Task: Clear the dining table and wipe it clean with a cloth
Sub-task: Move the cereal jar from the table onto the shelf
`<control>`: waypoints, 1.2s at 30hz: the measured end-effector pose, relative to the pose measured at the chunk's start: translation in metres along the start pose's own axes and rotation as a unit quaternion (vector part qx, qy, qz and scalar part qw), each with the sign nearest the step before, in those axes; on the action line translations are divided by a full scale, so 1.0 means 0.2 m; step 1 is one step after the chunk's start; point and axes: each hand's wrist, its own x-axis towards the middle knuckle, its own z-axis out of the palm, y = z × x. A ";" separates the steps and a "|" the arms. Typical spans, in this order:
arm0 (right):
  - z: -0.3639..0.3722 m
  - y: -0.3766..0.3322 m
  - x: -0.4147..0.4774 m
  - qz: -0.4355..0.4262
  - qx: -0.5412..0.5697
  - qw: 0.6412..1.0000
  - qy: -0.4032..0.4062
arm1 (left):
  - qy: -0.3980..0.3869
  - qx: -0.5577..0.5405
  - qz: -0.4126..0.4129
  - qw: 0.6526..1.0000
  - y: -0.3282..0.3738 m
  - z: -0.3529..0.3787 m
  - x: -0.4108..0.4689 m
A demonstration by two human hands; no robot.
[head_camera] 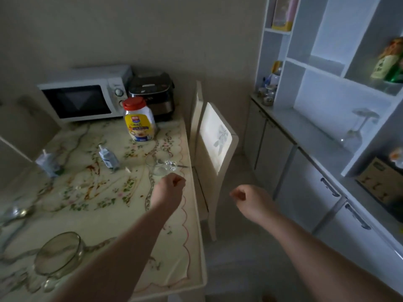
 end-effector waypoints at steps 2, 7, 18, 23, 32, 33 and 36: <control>-0.01 -0.01 0.16 -0.032 0.003 0.999 -0.021 | 0.032 0.009 -0.025 0.999 0.01 -0.01 0.10; -0.14 -0.02 0.62 -0.119 -0.004 0.991 -0.055 | 0.123 0.029 -0.082 0.989 0.12 0.05 0.40; -0.32 -0.13 1.32 -0.245 0.002 0.961 -0.126 | 0.225 0.050 -0.197 0.953 0.31 0.10 0.77; -0.27 -0.18 1.50 -0.262 -0.015 0.952 -0.158 | 0.238 0.073 -0.217 0.944 0.29 0.02 0.96; -0.17 -0.40 1.91 -0.261 -0.024 0.952 -0.160 | 0.245 0.038 -0.244 0.938 0.19 -0.11 1.57; -0.15 -0.44 1.96 -0.259 -0.025 0.952 -0.158 | 0.240 0.029 -0.249 0.938 0.17 -0.12 1.64; -0.08 -0.51 2.10 -0.250 -0.024 0.954 -0.161 | 0.230 0.031 -0.254 0.939 0.12 -0.18 1.85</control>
